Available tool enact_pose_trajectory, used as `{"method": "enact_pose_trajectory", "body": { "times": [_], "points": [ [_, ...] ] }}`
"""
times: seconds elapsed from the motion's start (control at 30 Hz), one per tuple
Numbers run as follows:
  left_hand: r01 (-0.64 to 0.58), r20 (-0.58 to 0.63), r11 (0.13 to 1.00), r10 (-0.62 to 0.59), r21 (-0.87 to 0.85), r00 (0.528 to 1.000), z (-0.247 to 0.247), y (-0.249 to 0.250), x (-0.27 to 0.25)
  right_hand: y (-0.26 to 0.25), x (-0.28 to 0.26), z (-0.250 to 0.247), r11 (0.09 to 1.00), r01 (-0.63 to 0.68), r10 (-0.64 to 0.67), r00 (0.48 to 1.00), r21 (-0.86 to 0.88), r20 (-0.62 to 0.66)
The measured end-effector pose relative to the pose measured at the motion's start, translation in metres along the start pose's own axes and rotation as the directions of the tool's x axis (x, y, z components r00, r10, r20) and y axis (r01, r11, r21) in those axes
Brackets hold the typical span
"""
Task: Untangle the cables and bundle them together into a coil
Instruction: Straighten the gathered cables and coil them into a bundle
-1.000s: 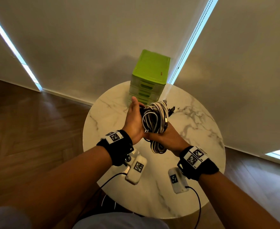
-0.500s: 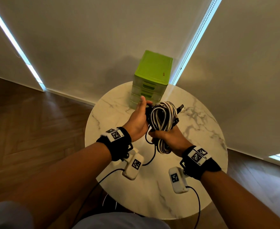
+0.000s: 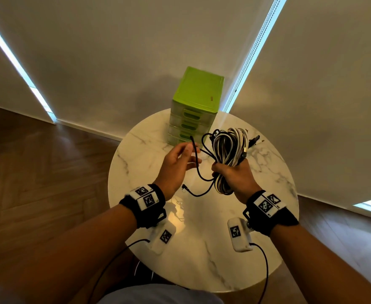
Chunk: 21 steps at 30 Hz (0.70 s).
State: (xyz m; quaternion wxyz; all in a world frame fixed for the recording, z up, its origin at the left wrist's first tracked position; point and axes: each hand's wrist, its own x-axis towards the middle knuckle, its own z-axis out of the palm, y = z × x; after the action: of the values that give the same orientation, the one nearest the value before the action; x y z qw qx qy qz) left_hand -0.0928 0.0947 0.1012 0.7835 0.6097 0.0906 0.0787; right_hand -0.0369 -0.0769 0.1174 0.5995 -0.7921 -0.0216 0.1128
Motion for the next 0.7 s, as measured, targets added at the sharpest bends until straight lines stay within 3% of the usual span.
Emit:
{"method": "enact_pose_trajectory", "body": {
  "times": [0.23, 0.43, 0.7],
  "points": [
    [-0.16, 0.133, 0.92, 0.119, 0.358, 0.984, -0.009, -0.002, 0.011, -0.006, -0.007, -0.003, 0.997, -0.027, 0.018, 0.993, 0.069, 0.116],
    [-0.221, 0.192, 0.907, 0.16, 0.359, 0.968, -0.009, -0.01, 0.009, -0.017, -0.016, 0.003, 0.994, 0.002, -0.032, 0.965, 0.114, 0.26],
    [-0.282, 0.216, 0.873, 0.21, 0.398, 0.954, -0.012, -0.016, 0.014, -0.021, -0.015, 0.003, 0.981, -0.122, 0.054, 0.918, 0.151, 0.392]
  ]
}}
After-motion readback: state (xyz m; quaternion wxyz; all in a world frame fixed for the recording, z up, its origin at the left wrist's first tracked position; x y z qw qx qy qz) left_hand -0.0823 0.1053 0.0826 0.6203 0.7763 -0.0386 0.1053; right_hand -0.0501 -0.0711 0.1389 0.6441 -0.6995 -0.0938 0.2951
